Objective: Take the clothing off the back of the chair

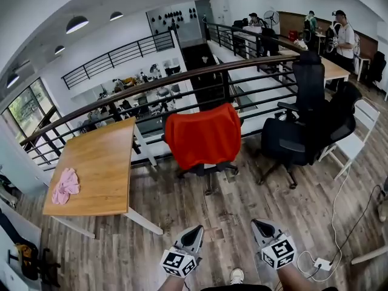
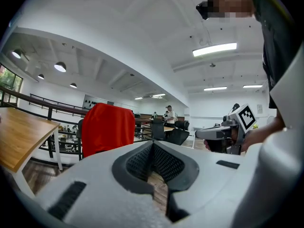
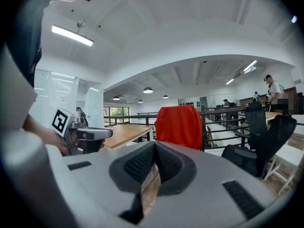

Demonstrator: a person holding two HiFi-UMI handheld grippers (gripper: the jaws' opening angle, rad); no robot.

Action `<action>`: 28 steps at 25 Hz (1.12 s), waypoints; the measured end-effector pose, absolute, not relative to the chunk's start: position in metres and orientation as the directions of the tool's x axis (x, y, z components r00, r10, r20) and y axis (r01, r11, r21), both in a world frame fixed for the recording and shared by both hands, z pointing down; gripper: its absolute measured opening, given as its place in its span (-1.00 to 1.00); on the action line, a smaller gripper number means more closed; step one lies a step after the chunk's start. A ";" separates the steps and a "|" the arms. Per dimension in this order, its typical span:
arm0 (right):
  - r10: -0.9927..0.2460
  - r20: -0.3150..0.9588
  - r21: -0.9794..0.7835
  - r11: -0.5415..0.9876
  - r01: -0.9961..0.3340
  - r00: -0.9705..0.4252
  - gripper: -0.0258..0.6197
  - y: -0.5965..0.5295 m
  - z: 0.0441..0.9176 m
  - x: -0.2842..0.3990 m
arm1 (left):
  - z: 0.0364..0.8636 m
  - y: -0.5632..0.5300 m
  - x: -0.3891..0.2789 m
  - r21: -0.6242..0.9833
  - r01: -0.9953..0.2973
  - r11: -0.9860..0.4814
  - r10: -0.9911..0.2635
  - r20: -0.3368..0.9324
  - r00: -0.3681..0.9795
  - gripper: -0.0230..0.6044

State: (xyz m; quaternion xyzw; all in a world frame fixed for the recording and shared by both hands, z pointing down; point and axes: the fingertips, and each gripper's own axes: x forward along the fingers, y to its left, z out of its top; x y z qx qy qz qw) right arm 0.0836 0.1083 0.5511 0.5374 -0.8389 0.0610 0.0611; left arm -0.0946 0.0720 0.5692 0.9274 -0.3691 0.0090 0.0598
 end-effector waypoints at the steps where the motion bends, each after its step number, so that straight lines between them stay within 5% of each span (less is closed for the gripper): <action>1: -0.891 0.166 -0.039 0.421 -0.906 -0.422 -0.91 0.102 0.551 0.088 | 0.570 0.066 -0.091 0.103 -0.690 -0.716 -0.687 0.065 0.723 -0.88; 28: -0.880 0.095 -0.037 0.463 -0.885 -0.465 -0.91 -0.116 0.518 0.102 | 0.530 -0.148 -0.109 0.063 -0.766 -0.639 -0.768 0.009 0.641 -0.88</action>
